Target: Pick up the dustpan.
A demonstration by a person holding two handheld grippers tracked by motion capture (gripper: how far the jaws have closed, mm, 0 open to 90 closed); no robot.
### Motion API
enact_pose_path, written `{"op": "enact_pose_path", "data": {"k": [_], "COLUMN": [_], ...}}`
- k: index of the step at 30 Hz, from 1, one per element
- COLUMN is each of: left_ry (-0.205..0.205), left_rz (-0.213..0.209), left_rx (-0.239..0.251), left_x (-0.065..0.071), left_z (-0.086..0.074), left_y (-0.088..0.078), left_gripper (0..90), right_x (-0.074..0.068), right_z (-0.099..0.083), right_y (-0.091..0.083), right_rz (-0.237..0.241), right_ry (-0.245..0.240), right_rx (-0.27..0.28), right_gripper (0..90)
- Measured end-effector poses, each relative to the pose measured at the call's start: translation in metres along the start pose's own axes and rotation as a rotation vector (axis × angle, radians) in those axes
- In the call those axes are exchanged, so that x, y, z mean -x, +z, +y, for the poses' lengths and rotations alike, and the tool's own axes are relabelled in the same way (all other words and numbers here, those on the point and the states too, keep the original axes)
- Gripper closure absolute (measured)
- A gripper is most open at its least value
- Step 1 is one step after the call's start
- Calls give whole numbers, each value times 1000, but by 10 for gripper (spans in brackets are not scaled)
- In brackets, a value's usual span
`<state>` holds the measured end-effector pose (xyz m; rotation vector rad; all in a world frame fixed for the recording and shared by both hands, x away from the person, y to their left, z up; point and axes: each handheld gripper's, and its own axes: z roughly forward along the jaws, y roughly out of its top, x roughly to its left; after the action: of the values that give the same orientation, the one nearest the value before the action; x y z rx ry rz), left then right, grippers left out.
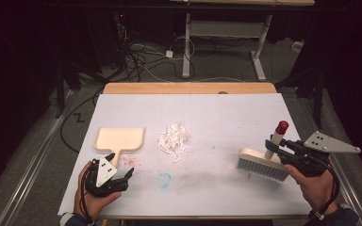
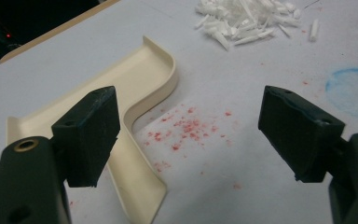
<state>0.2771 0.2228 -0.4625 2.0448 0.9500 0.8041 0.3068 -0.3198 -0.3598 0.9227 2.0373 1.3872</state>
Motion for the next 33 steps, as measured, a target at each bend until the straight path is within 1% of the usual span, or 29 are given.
{"op": "enact_pose_path", "data": {"k": [2,4,6,8,9,11,16,17,19,20,24,25,26,27,28,29,30,31,32,33], "left_ry": [-8,5,10,7,-1,-4,-5,-10,-29,-29,-57,-78,-89,-89,-100,-131,-175,-211,-241,-262], "left_rz": [-7,-11,-11,-11,-12,-12,-13,-12,3,3,23,23,27,27,45,81,94,93,79,72], "left_rx": [-4,-13,-9,-8,-9,-9,-27,-28,-35,-35,-42,-48,-62,-62,-89,-151,-187,-208,-216,-225], "left_x": [0,2,3,3,1,1,-1,-1,-4,-4,-7,-9,-10,-10,-12,-16,-20,-23,-27,-30], "left_z": [0,0,1,1,1,0,-2,-3,-4,-4,-5,-7,-7,-7,-7,-8,-9,-9,-10,-10], "left_y": [2,2,2,2,2,3,2,2,0,0,-2,-1,0,0,2,8,12,16,19,22], "left_gripper": [199,198,197,195,195,195,194,194,194,194,194,194,194,194,196,199,201,209,212,212], "right_x": [0,0,0,1,1,2,1,1,0,0,-1,-1,-1,-1,-1,-1,-2,-1,-1,-1], "right_z": [0,-1,0,0,0,0,0,0,0,0,1,1,1,1,1,1,2,2,2,2], "right_y": [-2,-4,-5,-5,-5,-4,-1,-1,0,0,-1,-1,-1,-2,-3,-4,-5,-5,-5,-5], "right_rz": [-13,-31,-41,-41,-41,-46,-47,-46,-45,-46,-44,-45,-47,-52,-60,-64,-61,-65,-67,-67], "right_ry": [2,-3,-4,5,5,2,1,1,-6,-5,-10,-10,-11,-9,-5,-9,-11,-10,-4,-7], "right_rx": [14,30,36,37,34,35,29,28,22,21,25,27,31,40,48,59,61,66,69,69], "right_gripper": [705,704,705,704,704,704,704,704,705,704,704,704,704,704,704,704,705,704,704,704]}}
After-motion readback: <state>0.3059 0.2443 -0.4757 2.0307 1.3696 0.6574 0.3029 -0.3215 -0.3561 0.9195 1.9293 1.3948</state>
